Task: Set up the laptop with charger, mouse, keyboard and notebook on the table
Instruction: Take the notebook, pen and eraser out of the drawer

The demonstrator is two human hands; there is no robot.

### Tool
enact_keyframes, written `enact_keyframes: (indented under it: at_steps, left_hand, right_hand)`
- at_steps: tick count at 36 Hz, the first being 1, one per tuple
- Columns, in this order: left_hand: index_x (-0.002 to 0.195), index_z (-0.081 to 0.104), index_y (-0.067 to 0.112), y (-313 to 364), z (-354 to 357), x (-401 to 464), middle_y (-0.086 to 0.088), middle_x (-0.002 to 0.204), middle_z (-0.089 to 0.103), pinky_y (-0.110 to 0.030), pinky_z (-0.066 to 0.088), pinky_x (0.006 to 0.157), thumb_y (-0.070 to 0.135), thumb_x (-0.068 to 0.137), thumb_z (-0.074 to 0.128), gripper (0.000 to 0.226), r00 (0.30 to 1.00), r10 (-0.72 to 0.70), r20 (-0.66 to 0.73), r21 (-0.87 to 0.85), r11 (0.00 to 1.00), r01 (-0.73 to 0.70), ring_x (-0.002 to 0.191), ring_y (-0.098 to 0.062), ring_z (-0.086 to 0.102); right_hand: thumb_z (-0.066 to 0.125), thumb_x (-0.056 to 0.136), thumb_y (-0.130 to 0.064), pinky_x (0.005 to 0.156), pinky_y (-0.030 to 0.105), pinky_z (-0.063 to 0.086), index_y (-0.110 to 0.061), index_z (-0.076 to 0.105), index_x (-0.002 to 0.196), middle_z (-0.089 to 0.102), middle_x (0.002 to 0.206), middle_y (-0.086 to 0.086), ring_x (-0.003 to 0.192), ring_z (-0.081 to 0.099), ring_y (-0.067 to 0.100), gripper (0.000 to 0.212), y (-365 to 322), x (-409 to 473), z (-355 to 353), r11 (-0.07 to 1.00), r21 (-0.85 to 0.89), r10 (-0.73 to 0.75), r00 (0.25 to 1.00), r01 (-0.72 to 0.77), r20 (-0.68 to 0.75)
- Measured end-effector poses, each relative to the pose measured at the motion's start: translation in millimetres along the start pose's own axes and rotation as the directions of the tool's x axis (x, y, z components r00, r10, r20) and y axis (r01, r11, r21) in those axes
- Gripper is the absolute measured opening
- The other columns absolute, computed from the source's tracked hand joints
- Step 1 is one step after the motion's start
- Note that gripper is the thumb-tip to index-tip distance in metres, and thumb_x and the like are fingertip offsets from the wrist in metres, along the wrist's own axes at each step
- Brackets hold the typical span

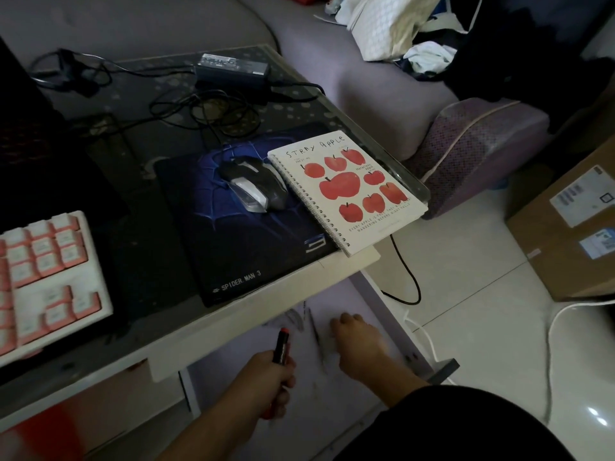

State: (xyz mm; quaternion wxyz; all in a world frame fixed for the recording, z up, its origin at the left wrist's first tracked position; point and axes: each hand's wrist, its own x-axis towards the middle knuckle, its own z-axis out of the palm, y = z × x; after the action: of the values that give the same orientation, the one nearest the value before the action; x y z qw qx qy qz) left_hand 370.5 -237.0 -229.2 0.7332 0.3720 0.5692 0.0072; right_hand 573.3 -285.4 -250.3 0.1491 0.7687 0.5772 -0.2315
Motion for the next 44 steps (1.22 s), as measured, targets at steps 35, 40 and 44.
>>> enact_keyframes:
  at_steps: [35, 40, 44]
  left_hand:
    - [0.11, 0.061, 0.04, 35, 14, -63, 0.014, 0.101, 0.071, -0.015, 0.054, 0.079, 0.035, 0.099, 0.068, 0.014, 0.975, 0.174, 0.139, 0.422, 0.88, -0.217, 0.089, -0.004, 0.069]
    - [0.119, 0.065, 0.034, 78, 28, -108, 0.016, 0.101, 0.066, -0.007, 0.044, 0.076, 0.041, 0.096, 0.065, 0.023, 0.927, 0.306, 0.218, 0.457, 0.807, -0.374, 0.104, -0.005, 0.069]
    - [0.088, 0.067, 0.023, 123, 40, -145, -0.003, 0.069, 0.066, -0.028, 0.047, 0.062, 0.024, 0.087, 0.07, 0.004, 0.897, 0.325, 0.301, 0.159, 0.91, -0.383, 0.063, -0.02, 0.064]
  right_hand:
    - [0.058, 0.088, -0.02, 0.058, 0.027, 0.053, -0.01, 0.058, 0.075, 0.071, 0.081, 0.01, 0.064, 0.063, 0.019, 0.017, 6, -28, -37, 0.851, 0.483, 0.087, 0.963, -0.204, 0.255]
    - [0.064, 0.081, -0.028, 0.08, 0.046, 0.058, 0.0, 0.067, 0.082, 0.074, 0.09, 0.019, 0.086, 0.074, 0.033, 0.028, 55, -104, -112, 0.766, 0.641, -0.103, 0.976, -0.044, 0.19]
    - [0.066, 0.089, -0.001, 0.072, 0.037, 0.054, 0.0, 0.072, 0.104, 0.069, 0.097, 0.033, 0.082, 0.068, 0.029, 0.016, 77, -156, -178, 0.397, 0.918, -0.275, 0.955, 0.006, 0.112]
